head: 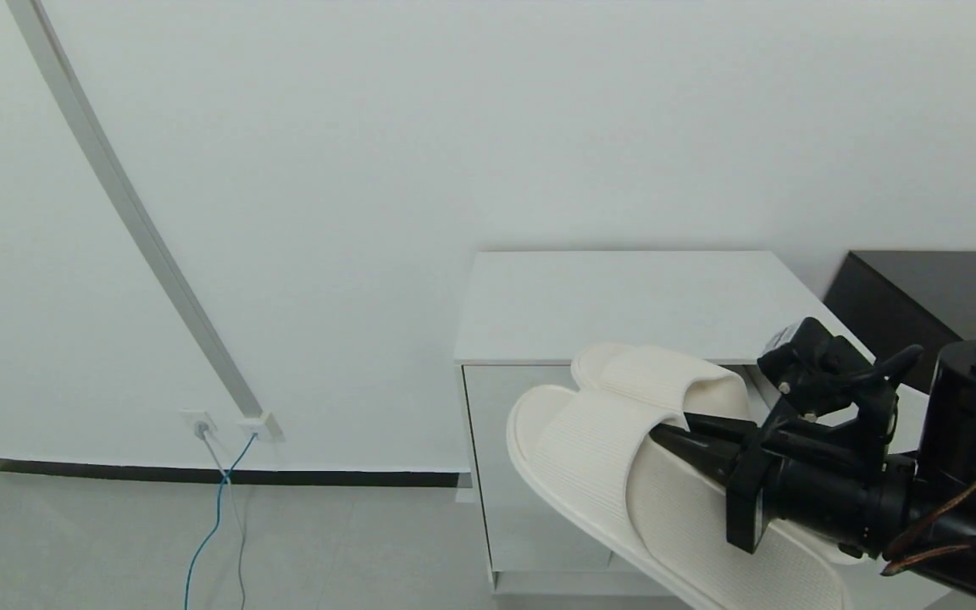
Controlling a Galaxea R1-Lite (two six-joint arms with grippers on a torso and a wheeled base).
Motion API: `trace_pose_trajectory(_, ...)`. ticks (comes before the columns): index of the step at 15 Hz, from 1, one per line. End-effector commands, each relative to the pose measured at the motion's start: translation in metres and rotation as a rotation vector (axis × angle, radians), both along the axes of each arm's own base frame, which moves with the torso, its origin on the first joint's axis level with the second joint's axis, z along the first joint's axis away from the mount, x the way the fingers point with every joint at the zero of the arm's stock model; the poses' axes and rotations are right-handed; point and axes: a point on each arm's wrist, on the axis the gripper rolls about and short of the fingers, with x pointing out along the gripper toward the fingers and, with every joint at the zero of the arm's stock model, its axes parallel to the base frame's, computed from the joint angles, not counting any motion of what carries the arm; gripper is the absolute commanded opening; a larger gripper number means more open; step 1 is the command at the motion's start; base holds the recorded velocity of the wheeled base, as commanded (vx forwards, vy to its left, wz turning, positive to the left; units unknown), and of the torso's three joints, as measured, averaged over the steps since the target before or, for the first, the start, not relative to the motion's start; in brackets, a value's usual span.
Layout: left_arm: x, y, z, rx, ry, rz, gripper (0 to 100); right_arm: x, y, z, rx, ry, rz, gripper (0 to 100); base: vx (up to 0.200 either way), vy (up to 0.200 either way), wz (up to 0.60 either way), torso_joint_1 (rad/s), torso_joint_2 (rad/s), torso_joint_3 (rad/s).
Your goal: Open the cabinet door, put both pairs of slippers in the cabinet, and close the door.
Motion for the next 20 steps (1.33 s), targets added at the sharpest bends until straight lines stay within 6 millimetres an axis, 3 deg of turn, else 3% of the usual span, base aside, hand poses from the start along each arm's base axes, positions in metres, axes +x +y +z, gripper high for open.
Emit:
trace_pose_trajectory(1, 0.0000, 0.0000, 0.0000, 0.000, 0.000, 0.000, 0, 0.0030, 0.0025, -0.0049, -0.013, 0.014, -0.001, 0, 0.000, 0.000, 0.00, 0.000, 0.00, 0.000)
trace_pose_trajectory(12, 0.0000, 0.0000, 0.0000, 0.001, 0.000, 0.002, 0, 0.0029, 0.0034, -0.0056, -0.010, 0.021, 0.004, 0, 0.000, 0.000, 0.00, 0.000, 0.00, 0.000)
trace_pose_trajectory(20, 0.0000, 0.0000, 0.0000, 0.001, 0.000, 0.000, 0, 0.0006, 0.0019, -0.0084, -0.018, 0.028, 0.006, 0, 0.000, -0.200, 0.00, 0.003, 0.00, 0.001)
